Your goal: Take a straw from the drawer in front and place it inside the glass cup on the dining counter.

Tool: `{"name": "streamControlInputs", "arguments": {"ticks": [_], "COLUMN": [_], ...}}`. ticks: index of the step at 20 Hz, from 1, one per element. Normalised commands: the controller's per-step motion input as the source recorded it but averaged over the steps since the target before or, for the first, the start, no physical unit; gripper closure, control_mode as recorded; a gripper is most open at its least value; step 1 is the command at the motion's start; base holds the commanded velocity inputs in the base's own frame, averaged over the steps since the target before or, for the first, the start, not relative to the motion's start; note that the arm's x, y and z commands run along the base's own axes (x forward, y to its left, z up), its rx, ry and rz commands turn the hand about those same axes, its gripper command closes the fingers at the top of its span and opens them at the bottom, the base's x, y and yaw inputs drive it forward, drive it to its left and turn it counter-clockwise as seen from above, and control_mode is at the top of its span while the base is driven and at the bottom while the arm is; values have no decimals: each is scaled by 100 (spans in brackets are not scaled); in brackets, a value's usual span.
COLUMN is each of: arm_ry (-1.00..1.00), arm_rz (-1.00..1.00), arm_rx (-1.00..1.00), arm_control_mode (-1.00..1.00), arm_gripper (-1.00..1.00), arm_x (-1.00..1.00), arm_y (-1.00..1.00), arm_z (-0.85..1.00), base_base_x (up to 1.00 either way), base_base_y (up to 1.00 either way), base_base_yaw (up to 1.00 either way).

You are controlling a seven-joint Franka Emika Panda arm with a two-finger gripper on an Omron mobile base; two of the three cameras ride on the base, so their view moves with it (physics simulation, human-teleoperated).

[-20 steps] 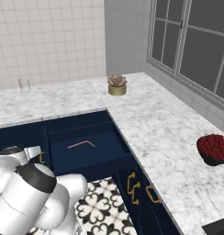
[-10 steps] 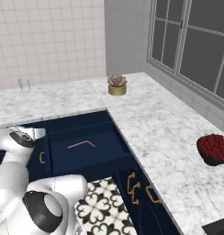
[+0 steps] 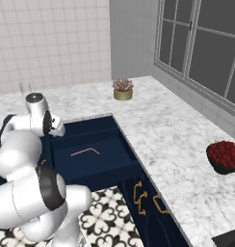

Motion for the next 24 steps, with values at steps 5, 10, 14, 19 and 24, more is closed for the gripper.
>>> {"name": "streamControlInputs", "arguments": {"ticks": [5,10,14,19,24], "arm_ry": [13,16,32,14,0], "arm_rz": [-28,-54,-55,-39,-35], "arm_rx": [29,2,1,10,7], "arm_control_mode": [-100,-100,-100,-100,-100], "arm_gripper": [-100,-100,-100,-100,-100], "arm_x": [40,24,15,37,51], "arm_y": [-11,0,-26,-67,-38], "arm_z": [-52,-39,-5,-23,-61], "base_base_x": [0,0,0,0,0], "base_base_y": [0,0,0,0,0], "base_base_yaw": [0,0,0,0,0]}}
